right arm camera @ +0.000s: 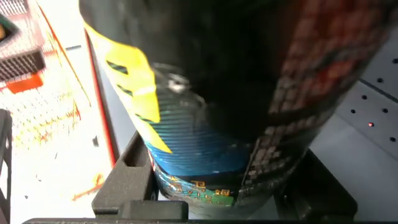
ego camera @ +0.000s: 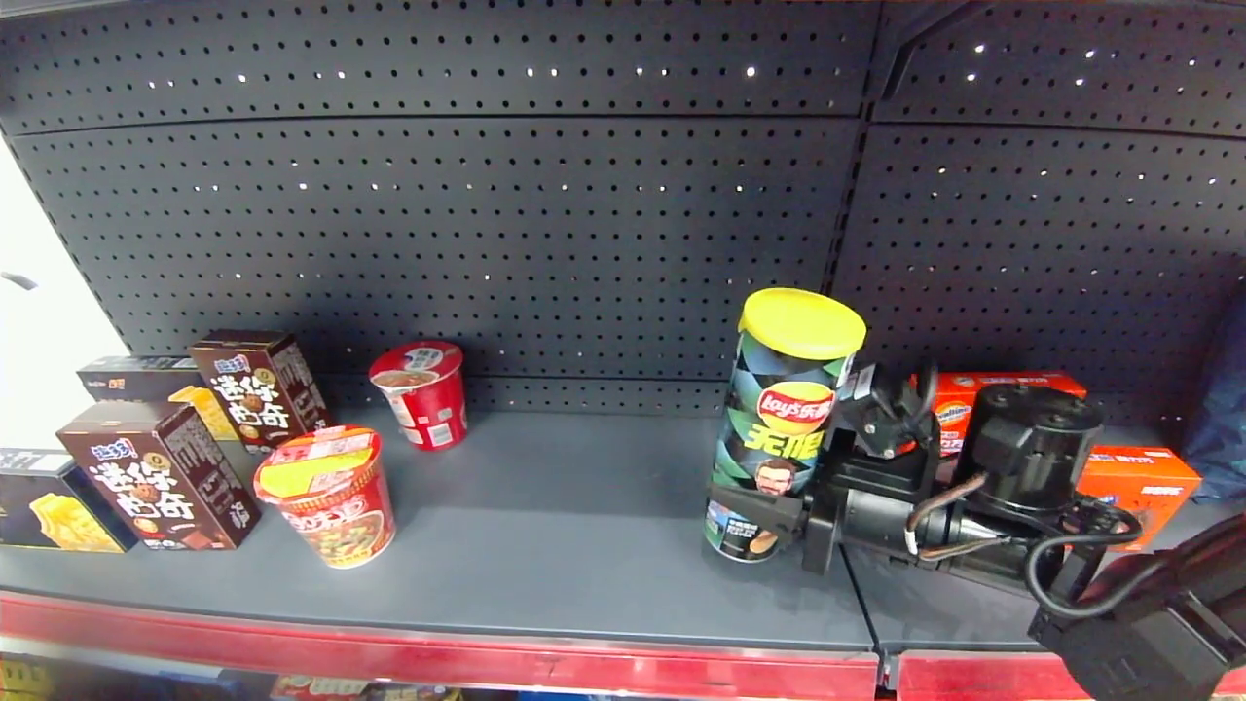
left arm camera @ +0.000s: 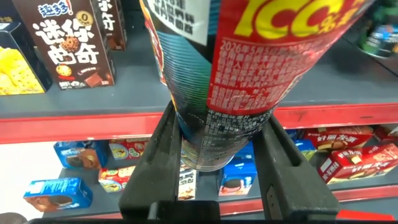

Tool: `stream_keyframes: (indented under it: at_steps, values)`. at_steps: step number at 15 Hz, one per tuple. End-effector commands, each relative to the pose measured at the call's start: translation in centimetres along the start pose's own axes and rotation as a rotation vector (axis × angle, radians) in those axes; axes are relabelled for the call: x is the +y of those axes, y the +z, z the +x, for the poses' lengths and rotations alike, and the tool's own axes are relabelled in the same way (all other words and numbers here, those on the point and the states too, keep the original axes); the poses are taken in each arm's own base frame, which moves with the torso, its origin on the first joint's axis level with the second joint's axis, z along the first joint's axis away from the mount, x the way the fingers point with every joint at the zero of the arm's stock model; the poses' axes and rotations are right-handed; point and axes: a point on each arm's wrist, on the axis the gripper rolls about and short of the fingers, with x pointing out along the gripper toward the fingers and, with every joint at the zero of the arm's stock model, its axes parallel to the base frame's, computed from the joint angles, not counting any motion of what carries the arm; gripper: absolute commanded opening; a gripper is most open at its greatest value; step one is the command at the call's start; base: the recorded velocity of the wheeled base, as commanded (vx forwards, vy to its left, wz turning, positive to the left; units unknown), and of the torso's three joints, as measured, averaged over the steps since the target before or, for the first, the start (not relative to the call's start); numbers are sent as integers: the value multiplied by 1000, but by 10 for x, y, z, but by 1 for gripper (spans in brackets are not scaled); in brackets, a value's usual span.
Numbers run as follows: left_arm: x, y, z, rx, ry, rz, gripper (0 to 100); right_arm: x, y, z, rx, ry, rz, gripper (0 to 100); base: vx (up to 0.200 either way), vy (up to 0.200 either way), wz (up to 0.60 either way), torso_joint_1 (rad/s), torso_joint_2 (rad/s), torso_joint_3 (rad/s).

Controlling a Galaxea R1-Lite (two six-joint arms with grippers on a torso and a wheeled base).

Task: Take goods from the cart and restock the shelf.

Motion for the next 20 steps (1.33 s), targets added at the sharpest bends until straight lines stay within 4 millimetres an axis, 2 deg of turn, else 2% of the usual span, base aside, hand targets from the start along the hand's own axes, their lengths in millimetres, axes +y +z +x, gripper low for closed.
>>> stream_keyframes:
  at_steps: [1, 9, 17, 18, 20]
  values:
    - [0, 0, 0, 1, 3, 0, 0, 2, -21, -2, 45, 2, 37, 0, 0, 0, 0, 0, 0, 0]
    - [0, -1, 0, 2, 11, 1, 0, 1, -38, 7, 61, 18, 47, 0, 0, 0, 0, 0, 0, 0]
    - [1, -7, 2, 21, 13, -2, 0, 9, -49, 10, 79, 42, 51, 0, 0, 0, 0, 0, 0, 0]
    - [1, -7, 2, 20, 12, -1, 0, 9, -50, 9, 80, 44, 52, 100, 0, 0, 0, 0, 0, 0]
    - [1, -7, 1, 18, 14, -3, 0, 11, -53, 8, 82, 44, 53, 100, 0, 0, 0, 0, 0, 0]
